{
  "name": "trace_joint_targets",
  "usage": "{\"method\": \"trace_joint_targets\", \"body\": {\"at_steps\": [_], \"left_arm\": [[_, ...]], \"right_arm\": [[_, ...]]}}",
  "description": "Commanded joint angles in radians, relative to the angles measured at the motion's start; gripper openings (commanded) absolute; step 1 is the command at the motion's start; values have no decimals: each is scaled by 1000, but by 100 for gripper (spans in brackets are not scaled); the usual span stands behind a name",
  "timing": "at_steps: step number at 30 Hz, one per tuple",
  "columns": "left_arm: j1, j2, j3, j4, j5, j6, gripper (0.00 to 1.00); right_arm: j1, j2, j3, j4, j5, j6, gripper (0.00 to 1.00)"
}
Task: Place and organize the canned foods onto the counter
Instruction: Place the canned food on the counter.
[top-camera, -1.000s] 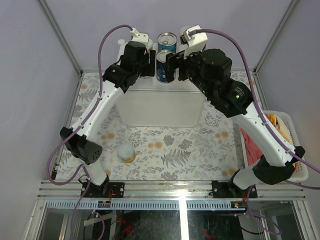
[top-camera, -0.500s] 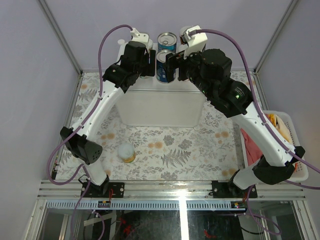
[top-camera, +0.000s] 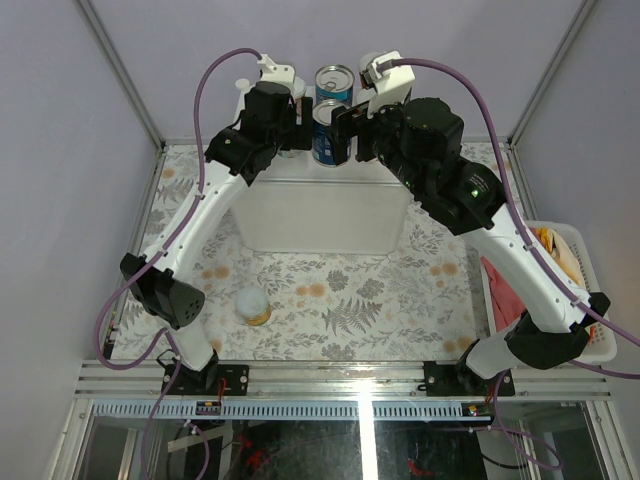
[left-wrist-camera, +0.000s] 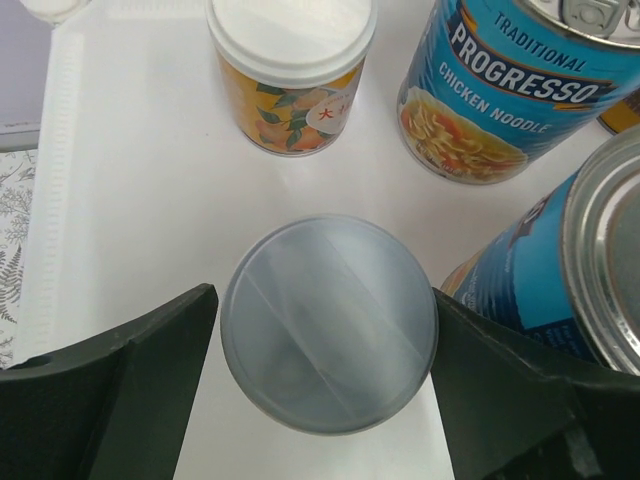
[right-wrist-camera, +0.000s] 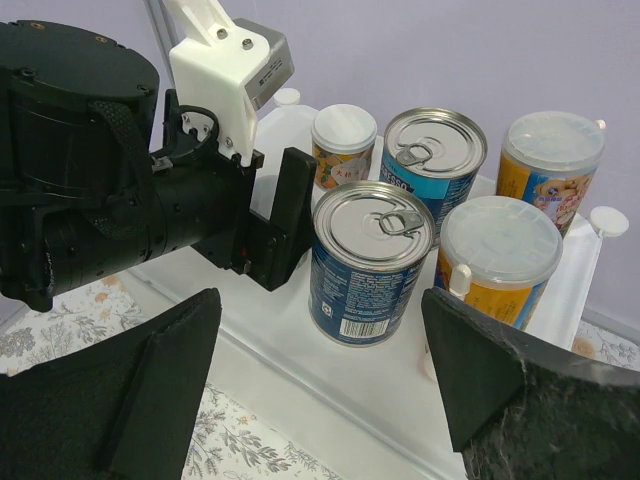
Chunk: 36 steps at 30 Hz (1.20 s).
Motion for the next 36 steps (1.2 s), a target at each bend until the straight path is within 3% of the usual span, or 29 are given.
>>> {"method": "trace_joint_targets", "body": {"at_steps": [1, 36], "left_arm": [[7, -23, 2, 64, -32, -6, 83], [4, -170, 15, 107, -52, -63, 86]], "right_arm": [[-7, -31, 3, 50, -8, 0, 89], [-7, -30, 29, 42, -19, -8, 89]]}}
